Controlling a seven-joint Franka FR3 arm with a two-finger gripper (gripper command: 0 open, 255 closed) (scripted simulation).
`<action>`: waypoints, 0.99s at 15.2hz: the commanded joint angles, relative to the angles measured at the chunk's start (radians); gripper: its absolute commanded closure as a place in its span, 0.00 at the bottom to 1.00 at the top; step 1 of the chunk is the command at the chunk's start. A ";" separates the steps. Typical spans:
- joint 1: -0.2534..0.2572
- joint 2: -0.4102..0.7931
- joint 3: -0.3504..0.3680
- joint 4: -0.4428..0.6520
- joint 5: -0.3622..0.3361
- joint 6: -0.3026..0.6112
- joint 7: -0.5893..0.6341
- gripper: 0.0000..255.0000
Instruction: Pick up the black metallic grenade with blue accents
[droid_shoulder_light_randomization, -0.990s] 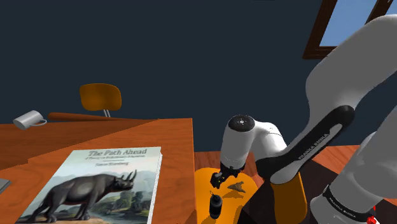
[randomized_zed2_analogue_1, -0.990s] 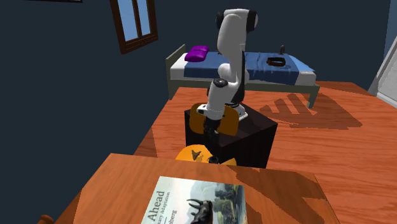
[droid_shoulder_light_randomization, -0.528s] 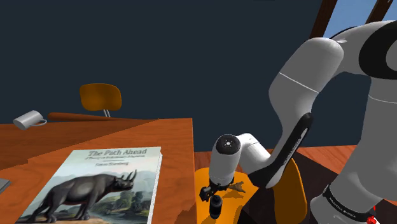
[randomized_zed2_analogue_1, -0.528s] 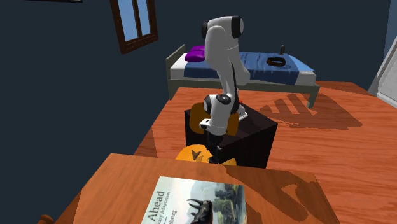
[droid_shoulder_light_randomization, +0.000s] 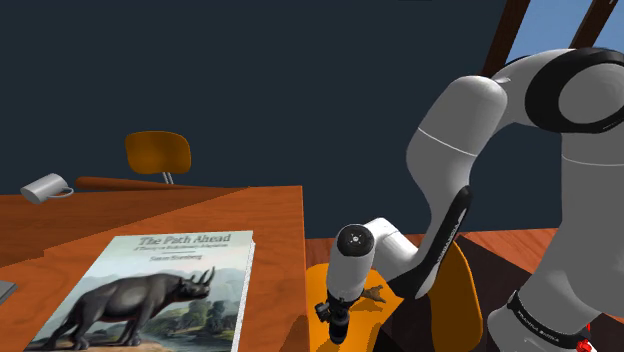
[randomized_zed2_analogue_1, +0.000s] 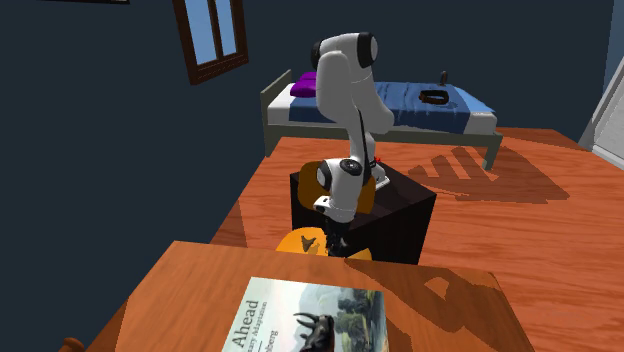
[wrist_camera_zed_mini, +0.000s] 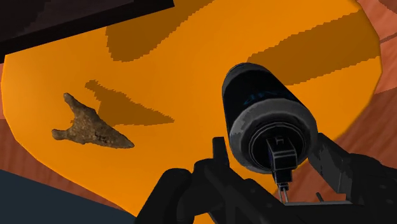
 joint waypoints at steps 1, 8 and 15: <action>0.004 0.004 -0.004 0.002 -0.006 0.002 0.005 1.00; 0.005 0.005 -0.005 0.003 -0.008 0.002 0.007 1.00; -0.070 -0.092 0.093 -0.036 0.134 -0.038 -0.106 1.00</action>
